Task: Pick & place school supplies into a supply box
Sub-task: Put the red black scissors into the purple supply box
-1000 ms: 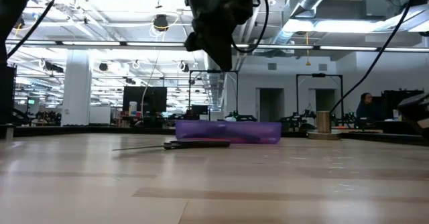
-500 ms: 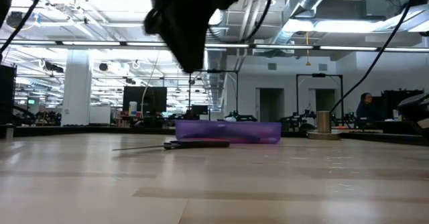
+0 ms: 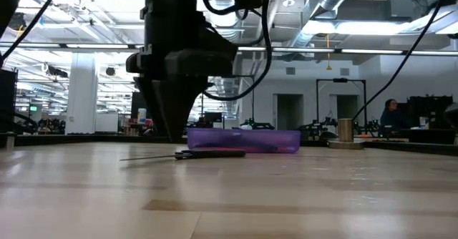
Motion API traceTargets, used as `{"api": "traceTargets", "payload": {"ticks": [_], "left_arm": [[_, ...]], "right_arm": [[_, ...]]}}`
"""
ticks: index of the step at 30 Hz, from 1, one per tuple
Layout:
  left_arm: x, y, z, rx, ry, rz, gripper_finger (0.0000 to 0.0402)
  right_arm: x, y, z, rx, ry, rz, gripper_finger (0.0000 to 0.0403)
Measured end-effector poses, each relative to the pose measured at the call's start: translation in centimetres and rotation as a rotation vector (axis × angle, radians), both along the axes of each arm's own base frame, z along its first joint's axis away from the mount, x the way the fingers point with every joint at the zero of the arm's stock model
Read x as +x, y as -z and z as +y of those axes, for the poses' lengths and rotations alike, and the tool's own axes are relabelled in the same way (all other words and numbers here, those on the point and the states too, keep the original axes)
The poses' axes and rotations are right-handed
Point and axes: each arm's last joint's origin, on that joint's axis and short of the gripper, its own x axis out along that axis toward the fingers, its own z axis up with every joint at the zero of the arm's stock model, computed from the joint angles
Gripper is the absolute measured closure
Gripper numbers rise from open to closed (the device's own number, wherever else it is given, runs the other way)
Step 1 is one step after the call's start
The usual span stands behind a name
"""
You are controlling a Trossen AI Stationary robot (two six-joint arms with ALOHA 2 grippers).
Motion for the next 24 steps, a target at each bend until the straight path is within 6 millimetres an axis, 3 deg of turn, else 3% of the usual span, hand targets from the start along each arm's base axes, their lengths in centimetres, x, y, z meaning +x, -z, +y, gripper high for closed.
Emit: {"api": "traceTargets", "payload": {"ticks": [12, 24], "left_arm": [[0.9, 0.5, 1.7, -0.096, -0.020, 0.007, 0.0202], [-0.1, 4.3, 3.3, -0.227, -0.030, 0.019, 0.0202]], "right_arm": [[-0.1, 0.0, 0.1, -0.001, -0.005, 0.000, 0.0402], [-0.3, 0.0, 0.2, -0.004, -0.014, 0.001, 0.0402]]}}
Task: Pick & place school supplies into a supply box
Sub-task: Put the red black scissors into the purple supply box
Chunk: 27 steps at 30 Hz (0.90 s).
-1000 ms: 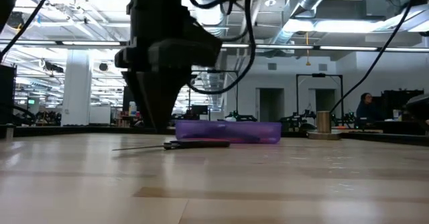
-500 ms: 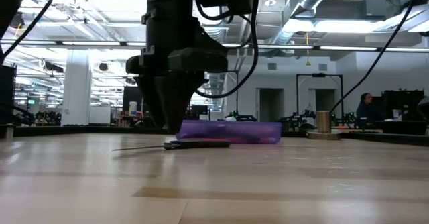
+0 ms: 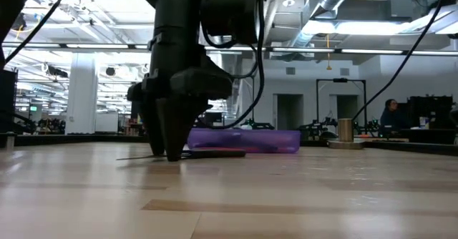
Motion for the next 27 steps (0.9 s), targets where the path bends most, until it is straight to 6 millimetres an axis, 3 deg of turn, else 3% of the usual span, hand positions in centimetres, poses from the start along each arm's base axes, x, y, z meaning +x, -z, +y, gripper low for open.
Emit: {"api": "traceTargets", "payload": {"ticks": [5, 12, 20, 27], "left_arm": [[-0.2, 0.4, -0.1, -0.030, 0.017, -0.004, 0.0234], [-0.1, 0.0, -1.4, -0.014, 0.070, -0.026, 0.0372], [0.1, -0.4, -2.9, 0.060, 0.111, -0.038, 0.0368], [1.1, -2.8, -3.4, 0.113, 0.179, -0.037, 0.0400]], "right_arm": [[0.0, 0.0, 0.0, -0.001, 0.000, 0.000, 0.0402], [0.0, 0.1, -0.1, -0.021, -0.003, -0.001, 0.0402], [0.0, 0.1, -0.1, -0.025, -0.005, -0.002, 0.0402], [0.0, 0.1, -0.1, -0.025, -0.005, -0.002, 0.0402]]}}
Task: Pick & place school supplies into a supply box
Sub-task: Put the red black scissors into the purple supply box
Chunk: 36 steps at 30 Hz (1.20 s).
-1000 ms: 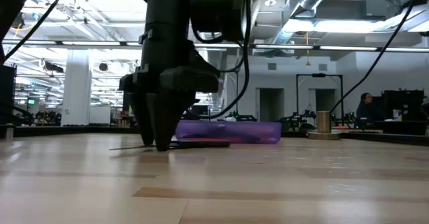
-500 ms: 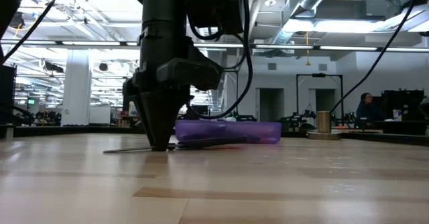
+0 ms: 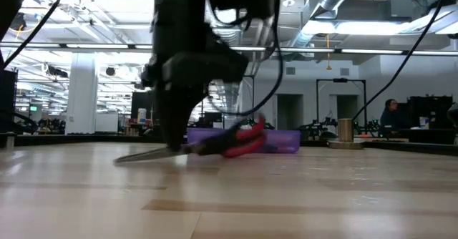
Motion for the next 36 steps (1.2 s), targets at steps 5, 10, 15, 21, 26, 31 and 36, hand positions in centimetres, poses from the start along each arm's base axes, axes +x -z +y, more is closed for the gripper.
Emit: {"api": "traceTargets", "payload": {"ticks": [5, 10, 15, 21, 26, 31, 36], "left_arm": [[1.4, -2.5, -0.1, 0.036, 0.050, -0.086, 0.0399], [2.2, -4.1, 0.2, 0.071, 0.071, -0.135, 0.0399], [2.3, -4.5, 0.7, 0.086, 0.069, -0.136, 0.0400], [2.3, -4.6, 0.8, 0.106, 0.067, -0.133, 0.0401], [2.1, -4.6, 0.9, 0.118, 0.067, -0.123, 0.0401], [2.1, -4.7, 0.9, 0.160, 0.065, -0.134, 0.0401], [2.1, -4.8, 0.8, 0.165, 0.065, -0.137, 0.0401]], "right_arm": [[0.1, -0.1, 0.0, 0.007, 0.002, -0.004, 0.0402], [0.1, -0.1, 0.0, 0.009, 0.004, -0.006, 0.0402], [0.2, -0.1, 0.0, 0.013, 0.005, -0.007, 0.0402], [0.2, -0.1, 0.0, 0.014, 0.005, -0.007, 0.0402], [0.2, -0.1, 0.0, 0.014, 0.005, -0.007, 0.0402], [0.2, -0.1, 0.0, 0.014, 0.005, -0.007, 0.0402], [0.2, -0.1, 0.0, 0.014, 0.005, -0.007, 0.0402]]}}
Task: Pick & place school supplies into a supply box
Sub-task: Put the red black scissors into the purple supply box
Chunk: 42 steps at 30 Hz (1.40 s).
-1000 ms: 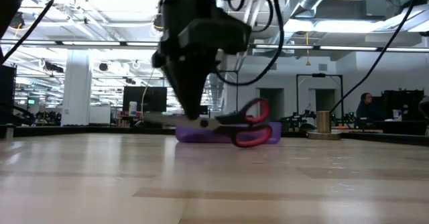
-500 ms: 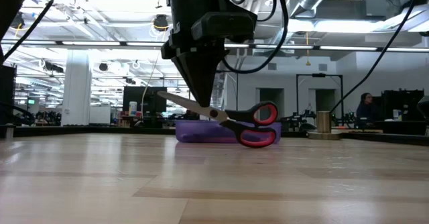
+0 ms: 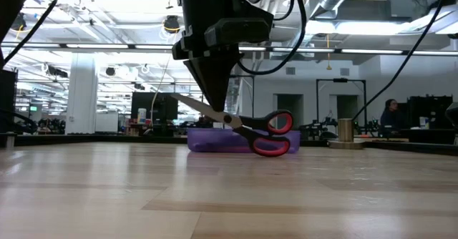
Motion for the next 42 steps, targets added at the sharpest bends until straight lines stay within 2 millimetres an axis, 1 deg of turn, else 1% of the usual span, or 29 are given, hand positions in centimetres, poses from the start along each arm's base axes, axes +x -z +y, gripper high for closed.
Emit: {"api": "traceTargets", "payload": {"ticks": [2, 5, 8, 12, 16, 18, 20, 27, 32, 34, 38, 40, 42], "left_arm": [[0.0, 0.0, -0.1, 0.004, 0.001, -0.002, 0.0401], [0.1, -0.7, -0.5, 0.012, 0.012, -0.025, 0.0401], [0.3, -1.6, -1.1, 0.015, 0.025, -0.058, 0.0401], [0.5, -3.2, -1.5, 0.050, 0.040, -0.096, 0.0401], [0.4, -4.5, -1.1, 0.117, 0.039, -0.090, 0.0401], [0.5, -5.0, -0.3, 0.159, 0.037, -0.084, 0.0401], [0.8, -5.0, 1.1, 0.182, 0.030, -0.068, 0.0401], [2.0, -5.1, 7.5, 0.208, 0.003, -0.040, 0.0401], [2.1, -5.2, 11.4, 0.188, -0.012, -0.006, 0.0401], [2.0, -5.1, 12.4, 0.157, -0.012, 0.008, 0.0401], [1.9, -4.8, 14.2, 0.164, -0.036, 0.031, 0.0401], [1.8, -4.9, 14.7, 0.160, -0.042, 0.041, 0.0401], [1.7, -4.8, 14.7, 0.139, -0.030, 0.048, 0.0401]], "right_arm": [[0.0, 0.0, 0.0, 0.000, 0.000, 0.000, 0.0402], [0.0, 0.0, 0.0, 0.000, 0.000, 0.000, 0.0402], [0.0, 0.0, 0.0, 0.000, 0.000, 0.000, 0.0402], [0.0, 0.0, 0.0, 0.000, 0.000, 0.000, 0.0402], [0.0, 0.0, 0.0, 0.000, 0.000, 0.000, 0.0402], [0.0, 0.0, 0.0, 0.000, 0.000, 0.000, 0.0402], [0.0, 0.0, 0.0, 0.000, 0.001, 0.000, 0.0402], [0.0, 0.0, 0.0, 0.007, 0.006, 0.002, 0.0402], [0.0, 0.0, 0.0, 0.014, 0.010, 0.005, 0.0402], [0.0, 0.0, 0.0, 0.014, 0.011, 0.005, 0.0402], [0.0, 0.0, 0.0, 0.014, 0.011, 0.005, 0.0402], [0.0, 0.0, 0.0, 0.014, 0.011, 0.005, 0.0402], [0.0, 0.0, 0.0, 0.014, 0.011, 0.005, 0.0402]]}}
